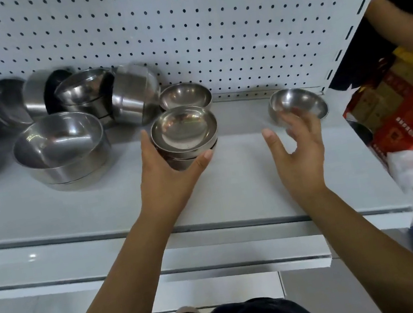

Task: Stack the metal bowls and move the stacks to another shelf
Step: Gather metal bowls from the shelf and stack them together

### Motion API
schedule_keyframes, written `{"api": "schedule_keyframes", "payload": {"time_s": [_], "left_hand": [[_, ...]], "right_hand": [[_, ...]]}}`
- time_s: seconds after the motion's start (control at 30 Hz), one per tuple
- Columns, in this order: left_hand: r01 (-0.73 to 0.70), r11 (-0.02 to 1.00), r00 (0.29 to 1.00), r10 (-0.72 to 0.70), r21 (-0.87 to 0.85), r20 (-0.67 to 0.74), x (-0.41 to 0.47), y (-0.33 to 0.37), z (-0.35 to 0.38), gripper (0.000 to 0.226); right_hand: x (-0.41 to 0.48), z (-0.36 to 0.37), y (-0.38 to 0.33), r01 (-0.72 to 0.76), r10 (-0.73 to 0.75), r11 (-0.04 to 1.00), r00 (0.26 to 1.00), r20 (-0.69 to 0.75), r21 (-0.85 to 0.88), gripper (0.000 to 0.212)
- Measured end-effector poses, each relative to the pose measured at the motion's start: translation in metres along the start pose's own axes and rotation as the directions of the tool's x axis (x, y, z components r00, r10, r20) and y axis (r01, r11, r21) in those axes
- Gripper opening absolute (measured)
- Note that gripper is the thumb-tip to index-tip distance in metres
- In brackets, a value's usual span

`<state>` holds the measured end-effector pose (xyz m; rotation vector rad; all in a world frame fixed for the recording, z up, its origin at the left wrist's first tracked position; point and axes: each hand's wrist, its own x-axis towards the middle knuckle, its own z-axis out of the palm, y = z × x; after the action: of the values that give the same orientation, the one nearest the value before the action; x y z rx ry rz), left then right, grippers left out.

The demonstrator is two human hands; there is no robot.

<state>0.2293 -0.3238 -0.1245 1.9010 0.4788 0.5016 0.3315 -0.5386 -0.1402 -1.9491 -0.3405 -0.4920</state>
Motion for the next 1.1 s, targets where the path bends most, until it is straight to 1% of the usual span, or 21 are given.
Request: {"api": "schedule_keyframes", "payload": {"time_s": [0.07,0.1,0.2,0.33,0.4,0.53,0.63,0.73,0.83,0.9,0.97,1.03,1.1], "left_hand": [[-0.02,1.0,0.999,0.019,-0.015,-0.05,0.002,0.001,0.009,0.124],[-0.027,0.999,0.997,0.025,-0.021,-0.079,0.002,0.001,0.012,0.119],[-0.057,0.998,0.991,0.051,-0.041,-0.122,0.003,0.001,0.014,0.104],[-0.072,0.996,0.99,0.065,-0.048,-0.127,0.004,0.0,0.012,0.103],[-0.06,0.996,0.99,0.052,-0.06,-0.131,0.003,0.001,0.013,0.102],[-0.054,0.995,0.99,0.043,-0.085,-0.135,0.003,0.001,0.011,0.098],[-0.064,0.993,0.991,0.051,-0.097,-0.123,0.003,-0.002,0.009,0.098],[-0.065,0.992,0.994,0.055,-0.11,-0.097,0.003,-0.005,0.006,0.098],[-0.055,0.989,0.997,0.046,-0.136,-0.068,0.003,-0.009,0.002,0.098],[-0.044,0.985,0.998,0.037,-0.166,-0.047,0.002,-0.009,0.0,0.097],[-0.044,0.982,0.999,0.037,-0.185,-0.037,0.001,-0.009,-0.001,0.097],[-0.054,0.982,0.998,0.048,-0.182,-0.04,0.0,-0.009,-0.001,0.097],[-0.063,0.98,0.997,0.054,-0.187,-0.054,-0.001,-0.01,-0.001,0.097]], "right_hand": [[0.003,-0.01,0.004,-0.05,0.046,0.997,0.998,-0.051,-0.065,0.05],[0.005,-0.013,0.005,-0.069,0.064,0.994,0.996,-0.058,-0.09,0.057],[0.019,-0.019,0.009,-0.152,0.146,0.978,0.988,-0.049,-0.144,0.087],[0.043,-0.019,0.022,-0.319,0.314,0.945,0.947,-0.068,-0.078,0.126],[0.051,-0.018,0.028,-0.353,0.349,0.934,0.935,-0.066,-0.056,0.135],[0.06,-0.015,0.033,-0.388,0.389,0.921,0.919,-0.063,0.023,0.136],[0.061,-0.016,0.029,-0.422,0.424,0.906,0.904,-0.054,0.039,0.139],[0.058,-0.014,0.016,-0.445,0.448,0.893,0.893,-0.042,0.062,0.134],[0.052,-0.008,-0.003,-0.421,0.425,0.897,0.905,0.0,0.132,0.129],[0.048,-0.003,-0.016,-0.4,0.393,0.897,0.917,0.075,0.19,0.121],[0.045,0.003,-0.03,-0.376,0.336,0.894,0.922,0.192,0.242,0.117],[0.044,0.008,-0.044,-0.365,0.276,0.893,0.906,0.322,0.262,0.125],[0.045,0.013,-0.053,-0.361,0.222,0.893,0.872,0.437,0.268,0.124]]}}
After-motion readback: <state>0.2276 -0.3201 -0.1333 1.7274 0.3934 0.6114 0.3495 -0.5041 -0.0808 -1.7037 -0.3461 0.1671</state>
